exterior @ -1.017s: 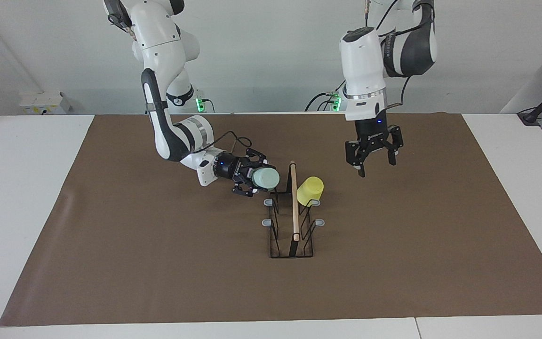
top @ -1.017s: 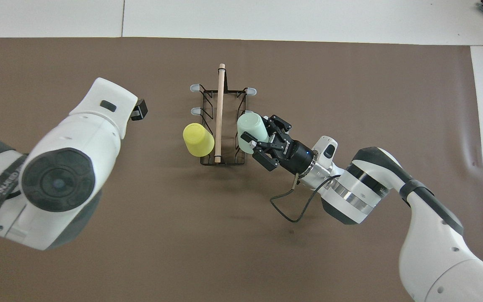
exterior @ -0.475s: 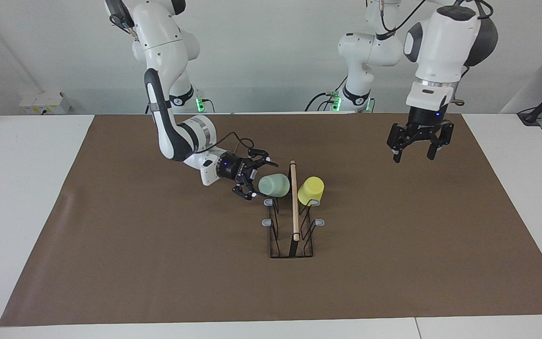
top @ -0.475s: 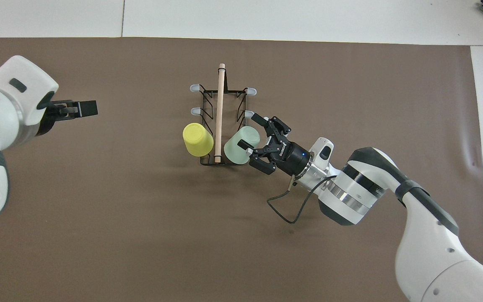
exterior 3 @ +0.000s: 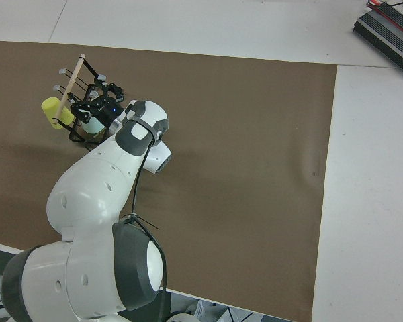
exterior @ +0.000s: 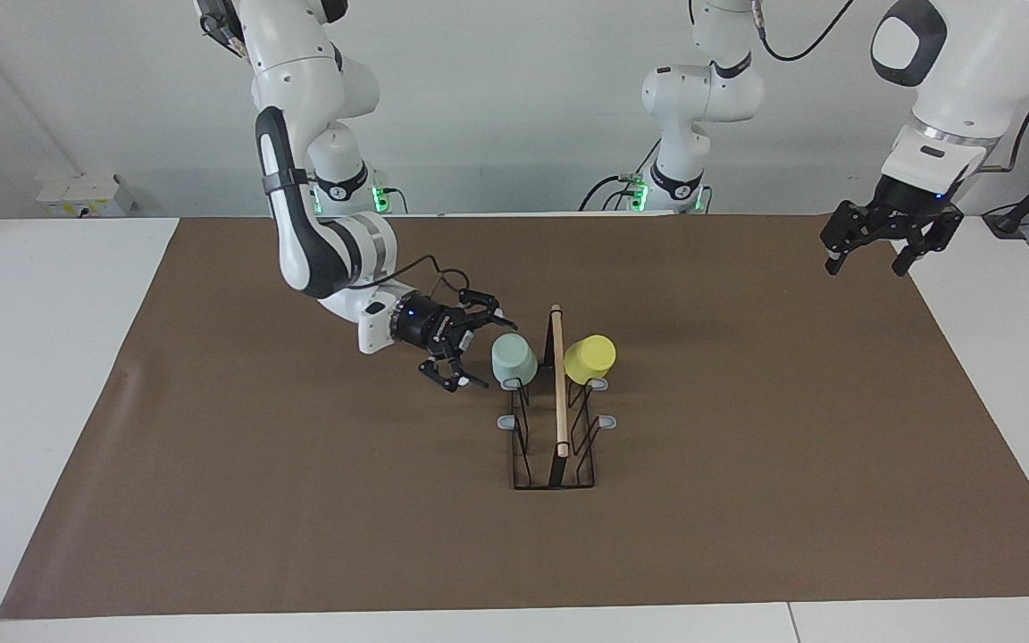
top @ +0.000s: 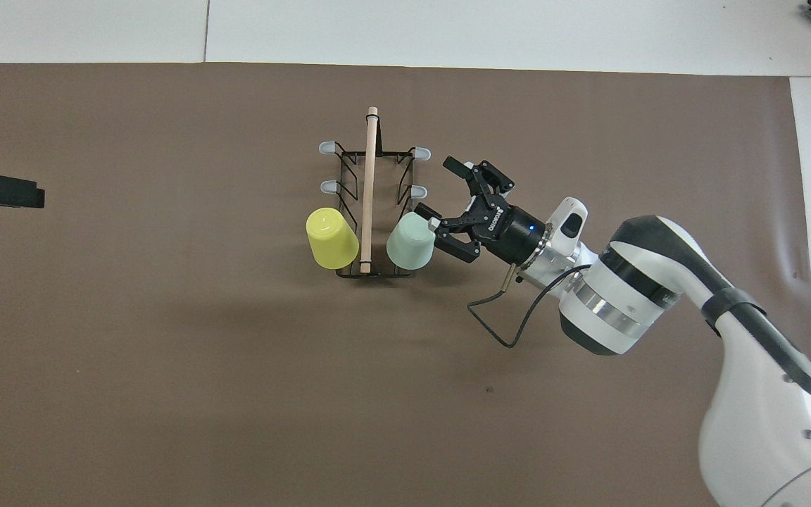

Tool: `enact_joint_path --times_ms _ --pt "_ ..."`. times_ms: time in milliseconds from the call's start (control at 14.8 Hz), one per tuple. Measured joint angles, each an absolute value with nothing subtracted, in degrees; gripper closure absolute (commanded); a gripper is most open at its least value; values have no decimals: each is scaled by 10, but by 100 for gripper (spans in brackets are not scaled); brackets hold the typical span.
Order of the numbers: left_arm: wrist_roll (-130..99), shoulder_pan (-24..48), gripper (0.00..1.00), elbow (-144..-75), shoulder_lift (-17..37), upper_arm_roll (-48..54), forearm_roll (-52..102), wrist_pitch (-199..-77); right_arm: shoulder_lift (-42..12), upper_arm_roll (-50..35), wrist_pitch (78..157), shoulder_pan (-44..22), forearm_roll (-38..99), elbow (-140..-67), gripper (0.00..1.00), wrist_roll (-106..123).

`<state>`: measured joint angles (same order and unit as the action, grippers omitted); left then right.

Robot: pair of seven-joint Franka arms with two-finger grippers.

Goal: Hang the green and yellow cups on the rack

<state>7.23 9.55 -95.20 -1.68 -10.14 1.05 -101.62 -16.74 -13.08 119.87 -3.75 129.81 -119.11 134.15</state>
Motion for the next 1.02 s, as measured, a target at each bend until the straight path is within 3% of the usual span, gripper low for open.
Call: enact_joint_path --times_ms 271,475,1017 --pt "78 83 0 -935 -13 -92 11 -959 -128 -130 1274 12 1113 -1143 0 1240" --pt "92 40 0 -929 -14 -50 12 -935 -126 -129 1312 26 959 -1101 0 1152" --pt "97 18 0 -926 -14 -3 12 -916 -127 -129 1387 33 507 -1021 0 779"
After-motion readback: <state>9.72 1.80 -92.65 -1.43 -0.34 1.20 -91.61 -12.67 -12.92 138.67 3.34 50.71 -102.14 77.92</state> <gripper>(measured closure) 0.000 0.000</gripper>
